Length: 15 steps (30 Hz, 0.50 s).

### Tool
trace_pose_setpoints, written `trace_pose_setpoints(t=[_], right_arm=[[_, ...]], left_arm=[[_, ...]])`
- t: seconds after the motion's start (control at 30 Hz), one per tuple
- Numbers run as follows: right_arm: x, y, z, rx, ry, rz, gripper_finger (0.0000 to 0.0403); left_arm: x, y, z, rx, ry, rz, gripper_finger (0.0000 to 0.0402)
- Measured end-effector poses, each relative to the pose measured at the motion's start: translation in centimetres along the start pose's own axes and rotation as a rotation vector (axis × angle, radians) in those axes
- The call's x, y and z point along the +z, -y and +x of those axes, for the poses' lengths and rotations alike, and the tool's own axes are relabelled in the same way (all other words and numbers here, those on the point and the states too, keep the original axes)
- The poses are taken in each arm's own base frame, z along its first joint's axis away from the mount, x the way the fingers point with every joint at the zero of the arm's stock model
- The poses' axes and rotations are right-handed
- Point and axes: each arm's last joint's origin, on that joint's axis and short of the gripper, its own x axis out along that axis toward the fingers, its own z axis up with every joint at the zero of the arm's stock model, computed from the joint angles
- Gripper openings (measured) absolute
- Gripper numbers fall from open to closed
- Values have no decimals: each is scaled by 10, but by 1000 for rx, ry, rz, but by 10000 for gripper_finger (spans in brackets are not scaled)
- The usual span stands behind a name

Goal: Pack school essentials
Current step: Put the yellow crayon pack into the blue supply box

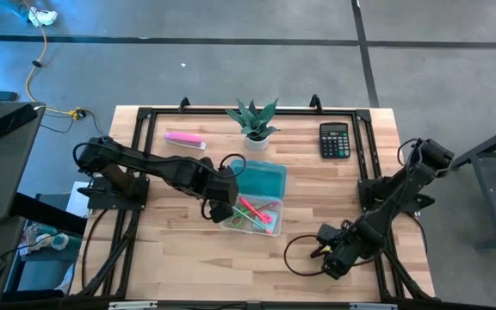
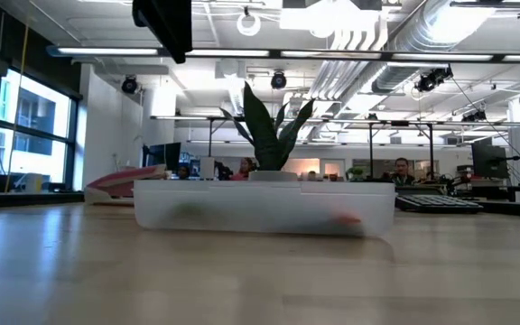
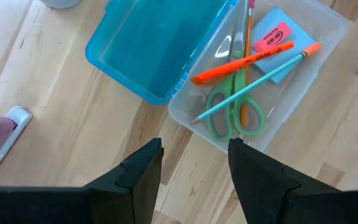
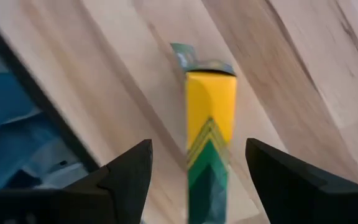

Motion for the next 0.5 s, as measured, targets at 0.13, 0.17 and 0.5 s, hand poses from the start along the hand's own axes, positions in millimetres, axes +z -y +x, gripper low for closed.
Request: trace_pose_setpoints(t=[0.13, 0.17, 0.5], right_arm=[[-3, -2, 14, -58, -13, -11, 248], [-3, -2, 17, -71, -17, -13, 247], [-14, -6, 40, -149, -46, -15, 173]], left_arm=[[0, 0, 0, -3, -2, 0, 172], [0, 0, 0, -3, -3, 3, 172], [0, 0, 0, -5, -5, 11, 172]])
